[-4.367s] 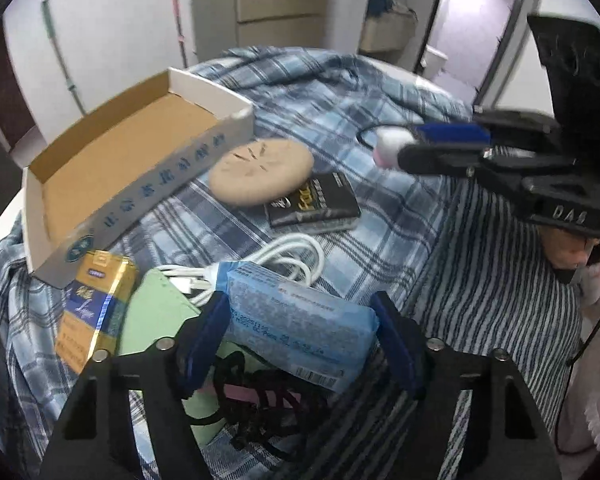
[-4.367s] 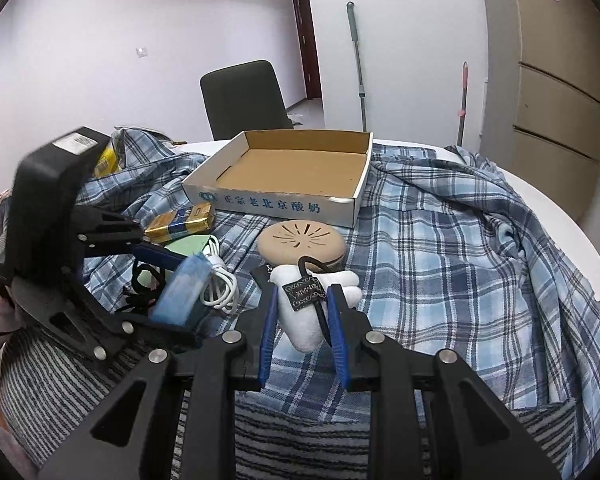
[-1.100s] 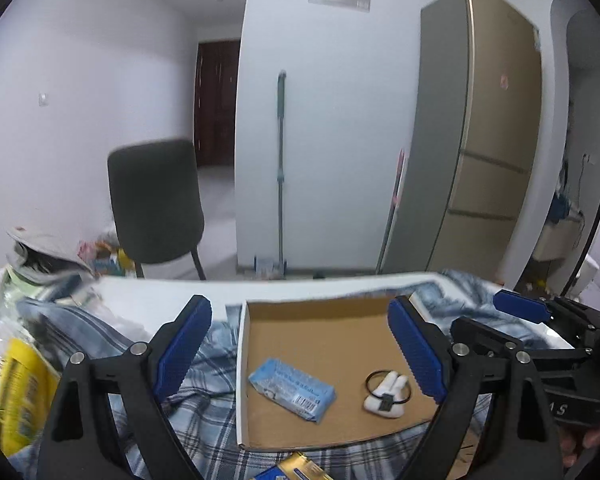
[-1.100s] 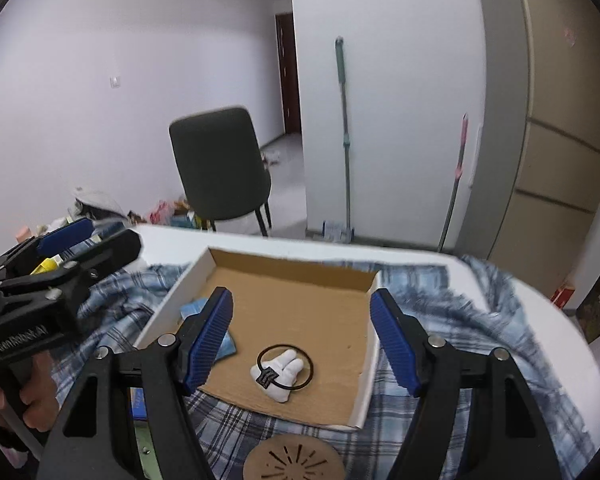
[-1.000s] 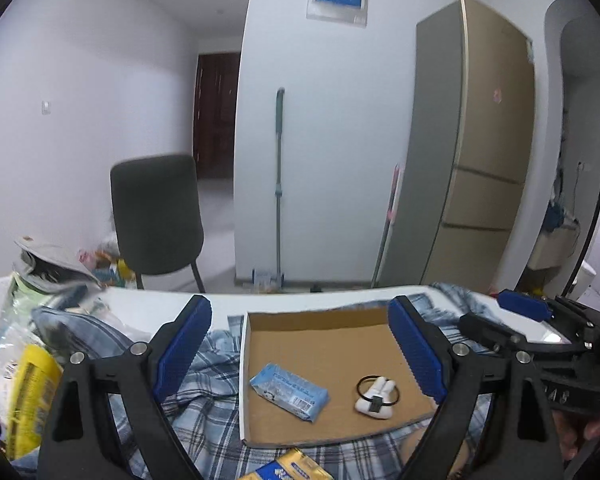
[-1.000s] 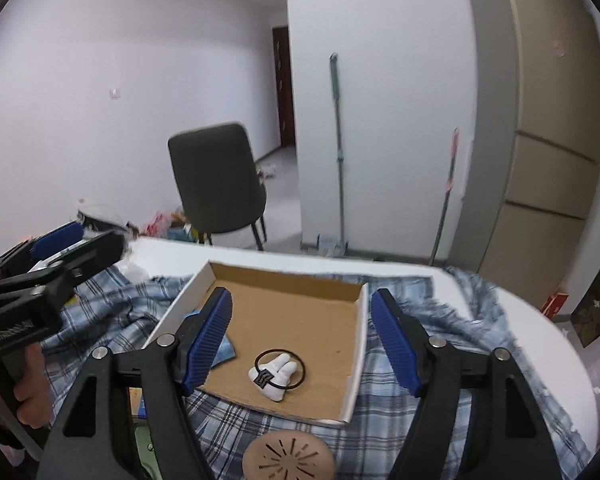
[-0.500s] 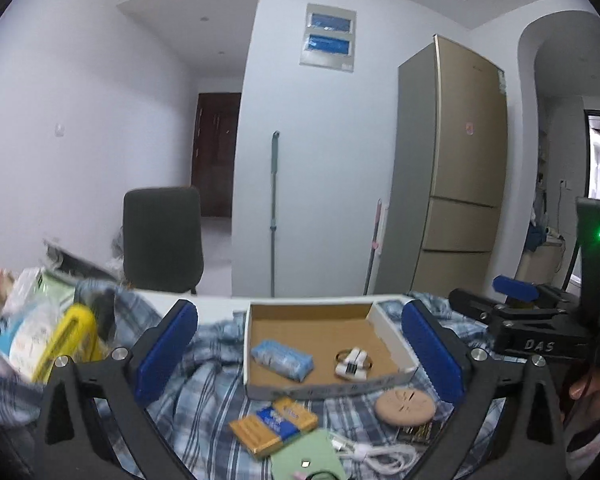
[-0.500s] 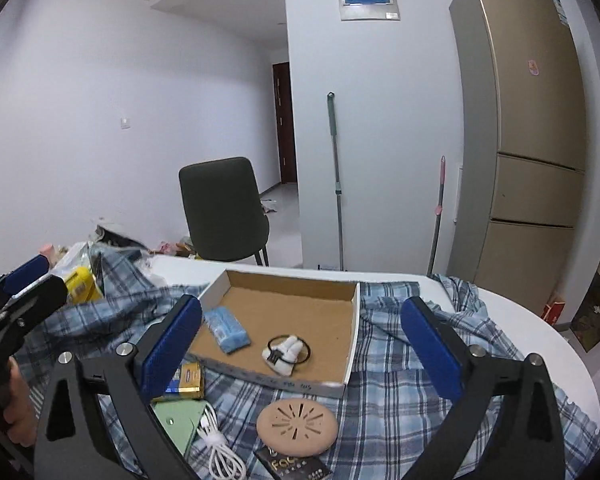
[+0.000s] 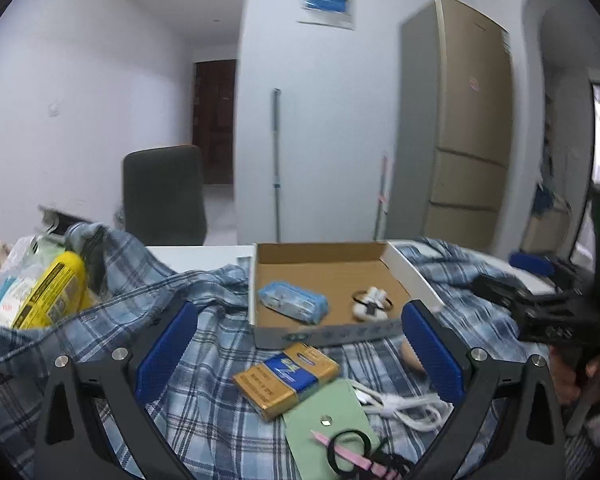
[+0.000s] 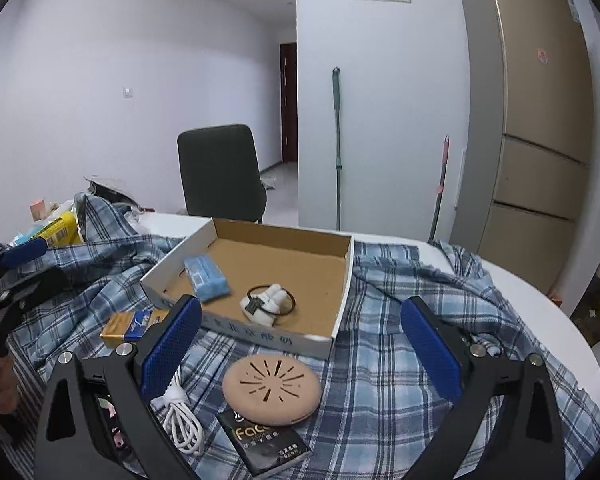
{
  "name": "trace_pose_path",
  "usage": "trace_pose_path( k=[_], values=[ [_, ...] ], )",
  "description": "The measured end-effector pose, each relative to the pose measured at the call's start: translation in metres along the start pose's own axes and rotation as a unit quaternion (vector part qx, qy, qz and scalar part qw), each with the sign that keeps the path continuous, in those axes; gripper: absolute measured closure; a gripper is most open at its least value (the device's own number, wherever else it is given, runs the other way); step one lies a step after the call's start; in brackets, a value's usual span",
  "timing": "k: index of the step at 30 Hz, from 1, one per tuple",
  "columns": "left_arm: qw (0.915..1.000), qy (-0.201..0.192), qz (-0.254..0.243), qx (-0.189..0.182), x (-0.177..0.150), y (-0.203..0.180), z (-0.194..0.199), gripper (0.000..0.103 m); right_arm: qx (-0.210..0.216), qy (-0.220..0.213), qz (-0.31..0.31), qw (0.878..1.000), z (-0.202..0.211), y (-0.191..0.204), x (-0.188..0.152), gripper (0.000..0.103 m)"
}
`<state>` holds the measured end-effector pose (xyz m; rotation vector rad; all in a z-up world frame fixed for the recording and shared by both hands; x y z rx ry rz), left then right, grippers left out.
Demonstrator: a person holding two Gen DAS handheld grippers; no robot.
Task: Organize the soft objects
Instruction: 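Lift both tools away from the box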
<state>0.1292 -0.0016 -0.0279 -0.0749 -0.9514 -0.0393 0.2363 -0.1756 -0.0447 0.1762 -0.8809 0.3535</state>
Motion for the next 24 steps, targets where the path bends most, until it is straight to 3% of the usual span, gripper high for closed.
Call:
trace_pose_path(
  k=[6,11,19,24],
  values=[
    [0.9944,0.081,-0.057,-0.036,-0.013,-0.017,0.005,0.0,0.023,0.046,-0.027,0.998,0.01,-0.004,0.004,0.003],
    [0.9769,0.182,-0.066,-0.089,-0.052,-0.02,-0.01,0.008,0.053,0.086,-0.046,0.994,0.014,-0.003,-0.007,0.003],
    [0.9595,0.226,-0.116,-0.122,-0.085,-0.044,-0.015,0.008,0.058,0.089,-0.035,0.994,0.011,0.002,-0.024,0.003],
    [0.9481,0.259,-0.14,-0.12,-0.096,-0.055,-0.026,0.008,0.055,0.085,-0.019,0.995,0.009,0.004,-0.027,0.003]
  ],
)
Point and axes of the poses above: each gripper's, at about its wrist camera, not at the fingertips, and z roughly against the way its jaws point, y to its left, x to its top, the point moved 6 cm from there along -z, roughly the way its jaws point, and after that the axes turned 11 degrees about y, right-handed, at the moved point
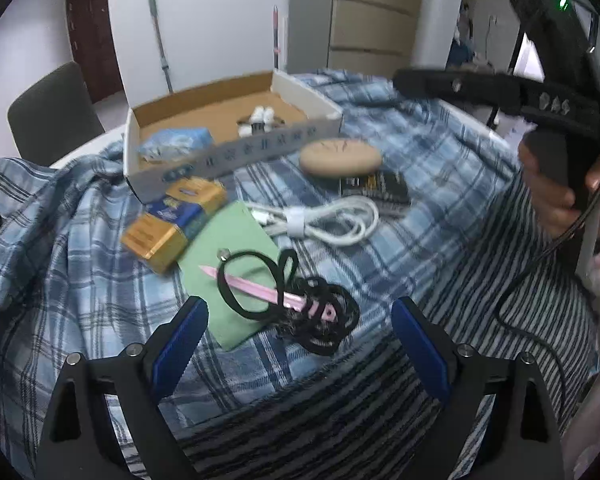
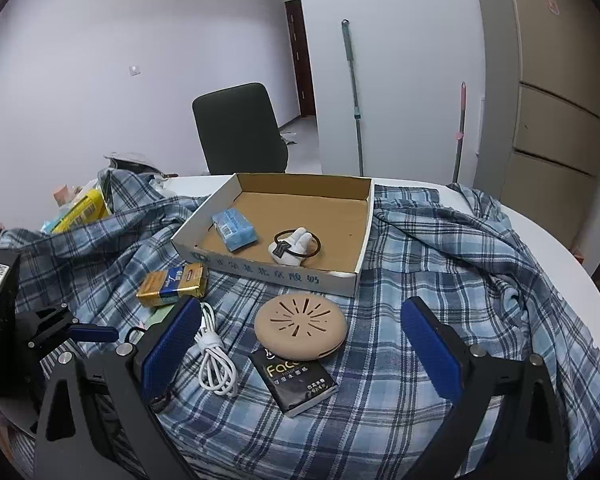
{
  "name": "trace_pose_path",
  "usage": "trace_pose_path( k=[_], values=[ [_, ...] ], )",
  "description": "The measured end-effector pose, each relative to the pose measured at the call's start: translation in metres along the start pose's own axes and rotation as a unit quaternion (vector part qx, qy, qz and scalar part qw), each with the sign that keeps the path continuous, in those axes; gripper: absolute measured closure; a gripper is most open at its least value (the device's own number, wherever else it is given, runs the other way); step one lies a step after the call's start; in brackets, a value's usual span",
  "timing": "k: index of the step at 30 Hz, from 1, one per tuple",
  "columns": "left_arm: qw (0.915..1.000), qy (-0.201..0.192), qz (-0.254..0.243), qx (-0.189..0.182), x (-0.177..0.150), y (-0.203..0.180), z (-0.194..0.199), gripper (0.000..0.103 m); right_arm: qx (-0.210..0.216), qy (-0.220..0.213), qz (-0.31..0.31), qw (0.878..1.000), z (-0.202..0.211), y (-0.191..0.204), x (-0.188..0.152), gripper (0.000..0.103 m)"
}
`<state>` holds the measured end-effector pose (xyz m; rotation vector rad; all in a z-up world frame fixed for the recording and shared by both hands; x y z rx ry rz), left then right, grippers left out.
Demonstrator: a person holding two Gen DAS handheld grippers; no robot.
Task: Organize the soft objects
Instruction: 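Lift both tools away from the box, then grasp the black cable with pink pen using the left gripper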
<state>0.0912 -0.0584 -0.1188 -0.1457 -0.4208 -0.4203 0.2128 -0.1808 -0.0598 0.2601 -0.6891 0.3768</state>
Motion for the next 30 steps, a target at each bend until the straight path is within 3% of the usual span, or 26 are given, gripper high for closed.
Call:
trace_pose_path(
  k=[6,12,15,18,20,21,24,30],
  values=[
    [0.9984,0.054,-0.011,0.009,-0.002,-0.003,-0.024,0.008,0.01,0.001,0.007,1.0,0.0,0.001,-0.002,0.003],
    [0.9982,0.058,0.002,0.013,0.005,0.006,-0.027,0.017,0.004,-0.007,0.014,1.0,0.003,0.003,-0.002,0.003],
    [0.9984,0.053,-0.003,0.02,0.008,0.007,-0.025,0.034,0.006,-0.005,0.012,1.0,0.003,0.003,-0.003,0.003],
    [0.999,0.044,-0.005,0.011,0.01,0.006,-0.019,0.07,0.006,-0.005,0.009,1.0,0.003,0.001,-0.003,0.003],
    [0.9991,0.037,0.012,-0.014,0.011,0.008,-0.014,0.075,0.005,-0.004,0.008,1.0,0.002,0.0,-0.003,0.003],
    [0.9995,0.026,0.011,-0.013,0.013,0.007,-0.009,0.084,0.005,-0.004,0.008,1.0,0.002,0.0,-0.003,0.003],
    [0.9998,-0.004,-0.001,0.018,0.017,0.004,0.002,0.087,0.003,-0.003,0.006,1.0,0.0,-0.002,-0.002,0.003],
    [0.9983,-0.044,-0.012,0.036,0.029,-0.005,0.025,0.088,0.004,-0.006,0.001,1.0,0.001,-0.005,-0.002,0.003]
  ],
)
Point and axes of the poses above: each gripper's, at about its wrist camera, not at the fingertips, and z roughly against the way its jaws point, y to its left, x to its top, the point moved 6 cm from there along -z, roughly the way its jaws point, and after that the axes turned 11 degrees about y, right-handed, at the moved point
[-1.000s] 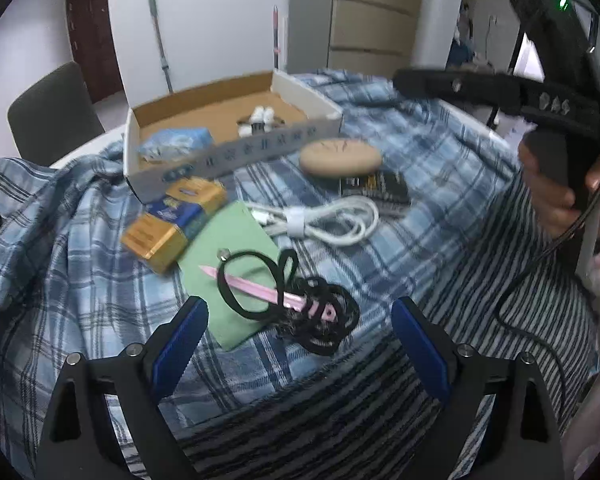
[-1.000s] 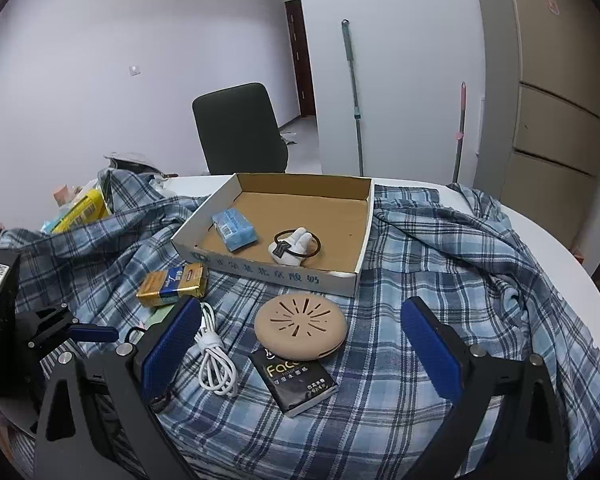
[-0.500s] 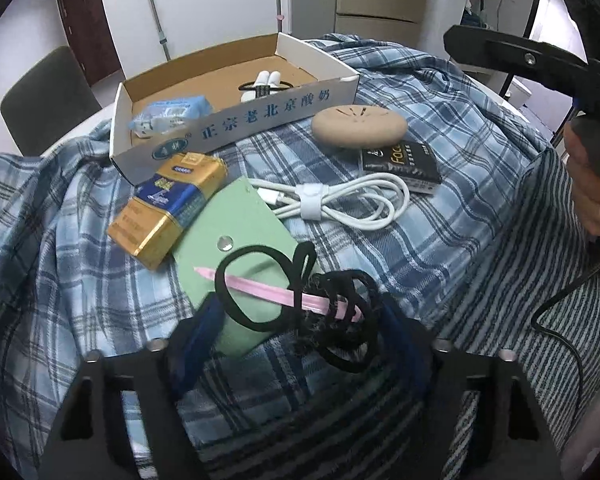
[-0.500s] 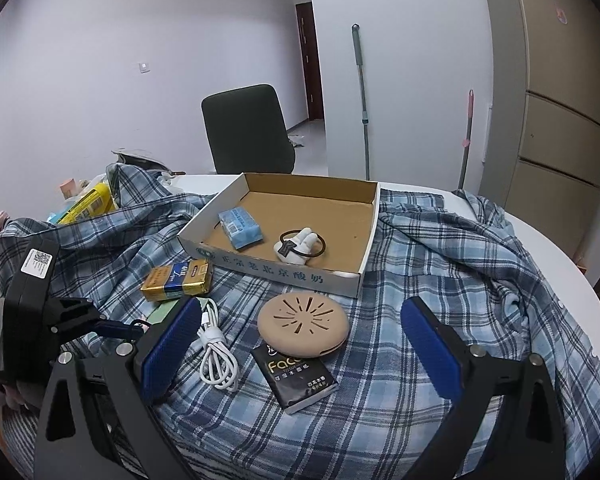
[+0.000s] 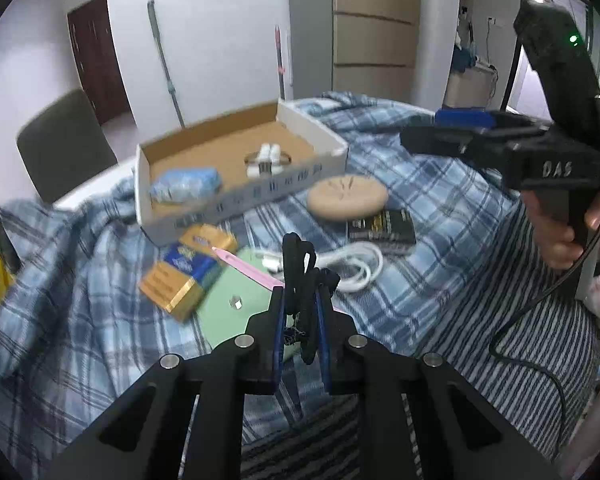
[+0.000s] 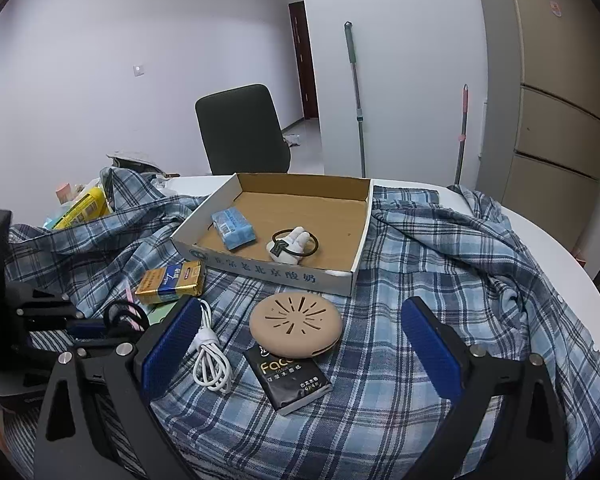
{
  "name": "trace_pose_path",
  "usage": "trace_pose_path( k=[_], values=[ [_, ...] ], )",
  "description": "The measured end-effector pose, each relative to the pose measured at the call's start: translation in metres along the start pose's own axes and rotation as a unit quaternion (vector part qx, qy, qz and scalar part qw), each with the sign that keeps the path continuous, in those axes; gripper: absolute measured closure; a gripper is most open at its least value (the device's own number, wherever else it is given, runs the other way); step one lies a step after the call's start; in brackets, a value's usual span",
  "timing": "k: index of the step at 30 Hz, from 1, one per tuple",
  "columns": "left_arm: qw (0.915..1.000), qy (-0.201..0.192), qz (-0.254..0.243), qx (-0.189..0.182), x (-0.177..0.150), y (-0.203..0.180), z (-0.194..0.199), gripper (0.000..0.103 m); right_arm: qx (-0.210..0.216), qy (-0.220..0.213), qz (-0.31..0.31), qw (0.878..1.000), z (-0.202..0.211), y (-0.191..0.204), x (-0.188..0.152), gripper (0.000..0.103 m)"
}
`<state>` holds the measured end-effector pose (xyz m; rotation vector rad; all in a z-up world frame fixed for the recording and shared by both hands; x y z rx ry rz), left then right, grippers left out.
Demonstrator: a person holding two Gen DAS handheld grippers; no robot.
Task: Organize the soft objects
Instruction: 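Grasp the black cable with pink pen using the left gripper, then lift the black cable with the left gripper while the right gripper grasps the beige disc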
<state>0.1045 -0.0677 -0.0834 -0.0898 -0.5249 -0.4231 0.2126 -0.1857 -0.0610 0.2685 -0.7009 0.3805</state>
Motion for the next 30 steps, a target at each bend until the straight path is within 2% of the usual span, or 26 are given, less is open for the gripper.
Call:
trace_pose_path(
  k=[4,6,8,10,13,17,20,22,27,30],
  values=[
    [0.9994,-0.032,0.002,0.011,0.012,-0.002,0.015,0.088,0.0,-0.005,-0.002,1.0,0.003,-0.001,0.001,0.003],
    [0.9968,-0.07,0.008,0.038,0.02,-0.001,0.027,0.088,0.0,-0.007,-0.003,1.0,0.003,-0.002,0.001,0.003],
    [0.9924,-0.111,0.017,0.05,0.028,0.0,0.04,0.088,0.0,-0.008,-0.005,1.0,0.004,-0.002,0.002,0.003],
    [0.9877,-0.145,0.038,0.044,0.039,0.002,0.051,0.088,-0.002,-0.009,-0.008,1.0,0.004,-0.003,0.004,0.003],
    [0.9795,-0.181,0.076,0.047,0.053,0.013,0.058,0.088,-0.009,-0.014,-0.019,1.0,0.008,-0.006,0.013,0.003],
    [0.9706,-0.21,0.103,0.059,0.066,0.023,0.055,0.088,-0.026,-0.021,-0.023,0.999,0.013,-0.008,0.03,0.003],
    [0.9571,-0.249,0.124,0.081,0.065,0.031,0.053,0.088,-0.024,-0.014,-0.025,0.999,0.009,-0.006,0.039,0.003],
    [0.9531,-0.257,0.134,0.088,0.063,0.037,0.046,0.088,-0.018,-0.014,-0.024,0.999,0.002,-0.003,0.041,0.003],
    [0.9528,-0.25,0.143,0.096,0.054,0.047,0.025,0.088,-0.024,-0.026,-0.007,0.999,-0.025,0.004,0.034,0.003],
    [0.9536,-0.247,0.145,0.093,0.055,0.048,0.021,0.088,-0.023,-0.001,-0.004,1.0,-0.046,0.004,0.022,0.003]
  ],
)
Point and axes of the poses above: each gripper's, at about its wrist camera, not at the fingertips, and z roughly against the way its jaws point, y to its left, x to its top, the point moved 6 cm from there along -z, roughly the way its jaws point, and after that the axes turned 11 degrees about y, right-handed, at the moved point
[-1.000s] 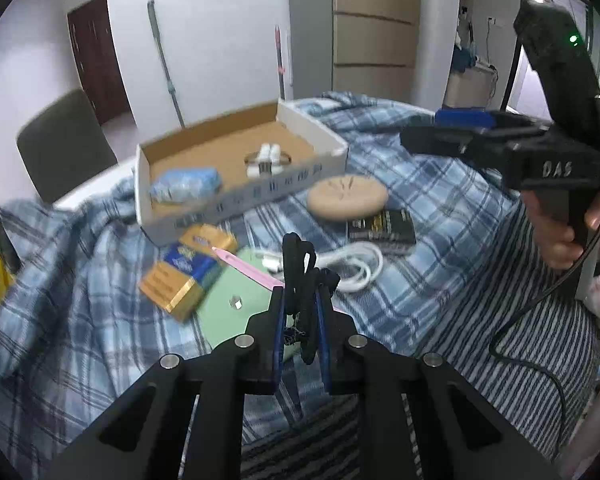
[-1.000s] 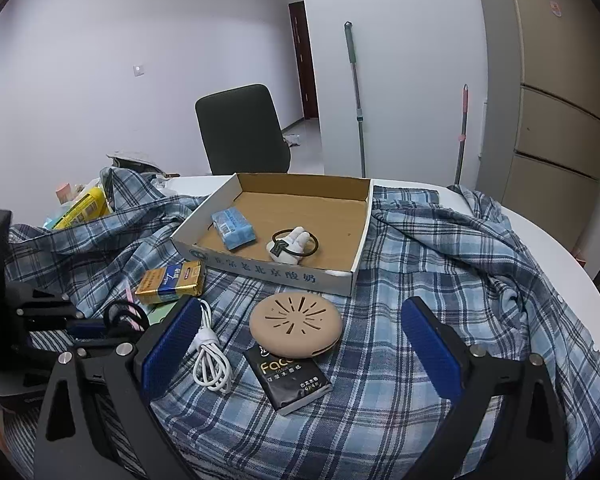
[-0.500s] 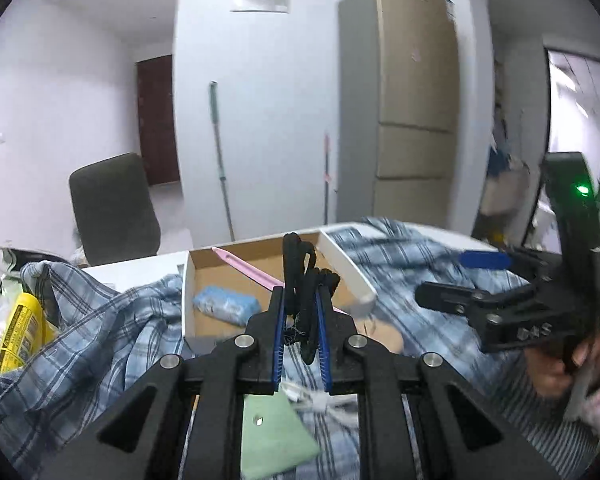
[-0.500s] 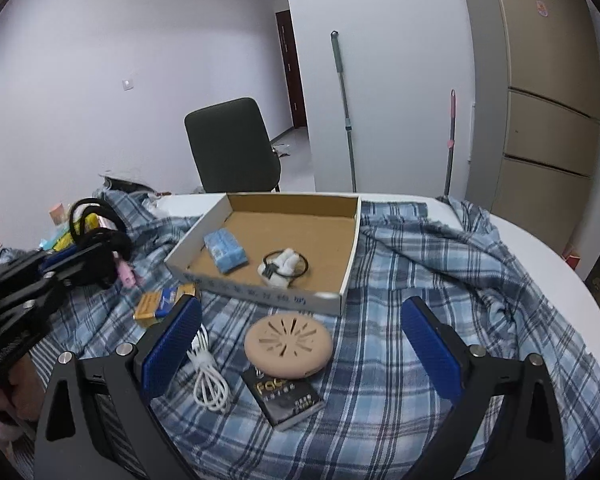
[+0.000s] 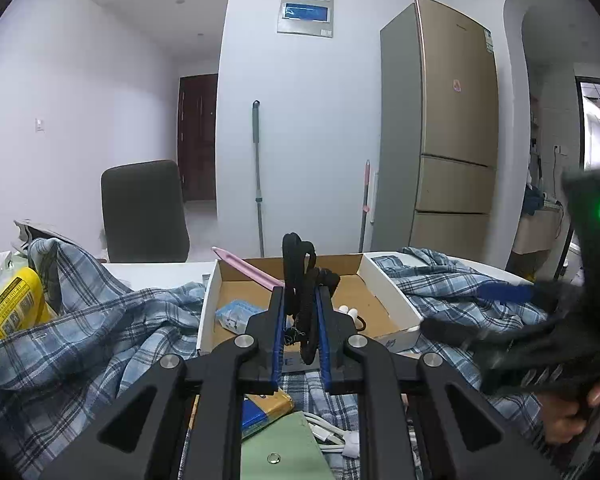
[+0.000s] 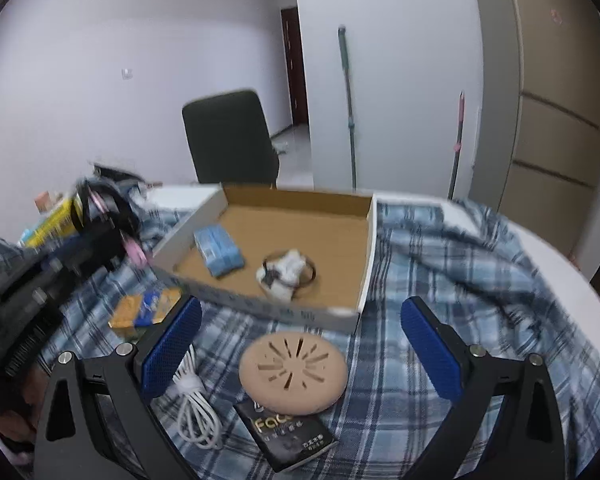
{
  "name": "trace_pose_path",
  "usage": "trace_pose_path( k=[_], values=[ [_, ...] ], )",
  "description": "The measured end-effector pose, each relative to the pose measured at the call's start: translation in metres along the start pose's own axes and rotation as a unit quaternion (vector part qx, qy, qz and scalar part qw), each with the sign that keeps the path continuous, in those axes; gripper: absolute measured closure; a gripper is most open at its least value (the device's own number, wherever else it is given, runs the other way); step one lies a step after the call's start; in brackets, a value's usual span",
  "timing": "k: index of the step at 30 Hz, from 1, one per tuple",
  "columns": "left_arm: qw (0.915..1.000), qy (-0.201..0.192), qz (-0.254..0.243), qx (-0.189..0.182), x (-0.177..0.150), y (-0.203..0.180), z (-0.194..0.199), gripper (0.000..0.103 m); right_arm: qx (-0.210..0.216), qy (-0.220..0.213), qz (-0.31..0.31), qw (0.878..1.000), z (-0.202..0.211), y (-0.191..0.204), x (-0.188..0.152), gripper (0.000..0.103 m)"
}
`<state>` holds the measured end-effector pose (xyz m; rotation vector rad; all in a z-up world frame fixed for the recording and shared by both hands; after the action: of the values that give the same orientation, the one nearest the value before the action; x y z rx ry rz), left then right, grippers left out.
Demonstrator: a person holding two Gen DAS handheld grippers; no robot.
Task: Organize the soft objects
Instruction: 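Lift the black cable with the left gripper while the right gripper grasps the beige disc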
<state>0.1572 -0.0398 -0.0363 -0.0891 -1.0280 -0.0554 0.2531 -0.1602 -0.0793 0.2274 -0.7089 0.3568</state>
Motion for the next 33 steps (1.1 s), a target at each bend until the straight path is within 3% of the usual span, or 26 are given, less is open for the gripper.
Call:
trace_pose_path(
  k=[8,11,23,33],
  values=[
    [0.9999,-0.008,-0.013,0.006,-0.004,-0.008,0.005,0.088,0.025,0.103,-0.032,0.994,-0.043,-0.012,-0.017,0.004],
    [0.9999,-0.005,-0.014,0.005,-0.004,-0.008,0.005,0.088,0.023,0.141,-0.024,0.989,-0.057,-0.009,-0.025,0.01],
    [1.0,0.007,-0.004,0.003,-0.005,-0.004,-0.002,0.088,0.036,0.173,-0.008,0.984,-0.071,0.0,-0.032,0.021],
    [1.0,0.007,-0.003,0.003,-0.005,-0.003,-0.002,0.088,0.031,0.147,0.011,0.989,-0.062,0.006,-0.027,0.026]
  ],
)
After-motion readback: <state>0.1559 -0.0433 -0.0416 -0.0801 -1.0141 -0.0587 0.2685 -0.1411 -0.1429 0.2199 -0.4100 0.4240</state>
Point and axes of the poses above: each gripper's, at about its wrist camera, not at the fingertips, and z roughly against the way its jaws point, y to its left, x to its top, the point moved 6 cm from there along -z, roughly the way its jaws point, and after that the axes turned 11 degrees about y, right-handed, at the moved point
